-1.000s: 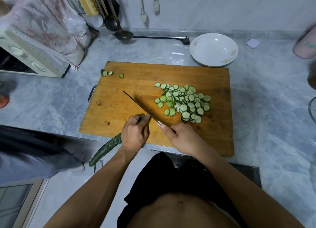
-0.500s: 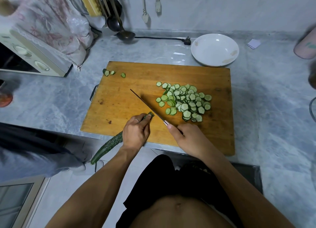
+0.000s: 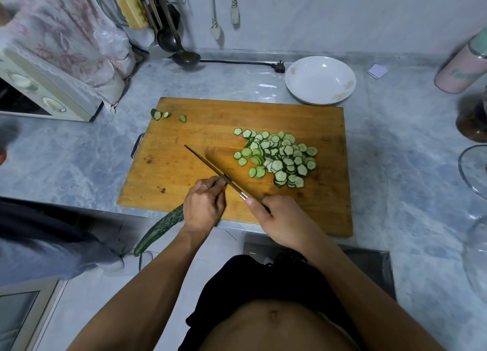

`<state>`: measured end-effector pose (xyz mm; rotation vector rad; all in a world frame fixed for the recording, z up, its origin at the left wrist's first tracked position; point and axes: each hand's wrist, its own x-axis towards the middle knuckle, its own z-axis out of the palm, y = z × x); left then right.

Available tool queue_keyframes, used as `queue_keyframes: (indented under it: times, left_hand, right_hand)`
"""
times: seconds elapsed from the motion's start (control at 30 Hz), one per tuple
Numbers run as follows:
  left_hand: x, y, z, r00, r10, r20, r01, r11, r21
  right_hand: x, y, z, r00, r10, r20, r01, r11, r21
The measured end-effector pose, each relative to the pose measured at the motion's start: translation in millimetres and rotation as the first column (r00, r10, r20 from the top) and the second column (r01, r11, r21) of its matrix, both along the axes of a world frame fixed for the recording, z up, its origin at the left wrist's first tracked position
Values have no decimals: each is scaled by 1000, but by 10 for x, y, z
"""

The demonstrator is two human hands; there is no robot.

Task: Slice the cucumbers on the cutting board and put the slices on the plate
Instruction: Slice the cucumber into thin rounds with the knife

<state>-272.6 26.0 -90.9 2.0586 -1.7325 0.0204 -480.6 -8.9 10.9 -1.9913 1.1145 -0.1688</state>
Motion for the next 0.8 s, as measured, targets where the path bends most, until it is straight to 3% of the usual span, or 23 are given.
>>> queue_keyframes:
  times: [0.5, 0.8]
  left_hand:
    - [-37, -16, 41, 999, 34, -24, -34, 999, 3]
    - [-62, -13, 101, 988, 56, -144, -60, 998, -28]
  right_hand:
    - [257, -78, -174, 999, -23, -41, 24, 1000, 17]
    - [-13, -200, -109, 995, -95, -3, 95, 995, 11]
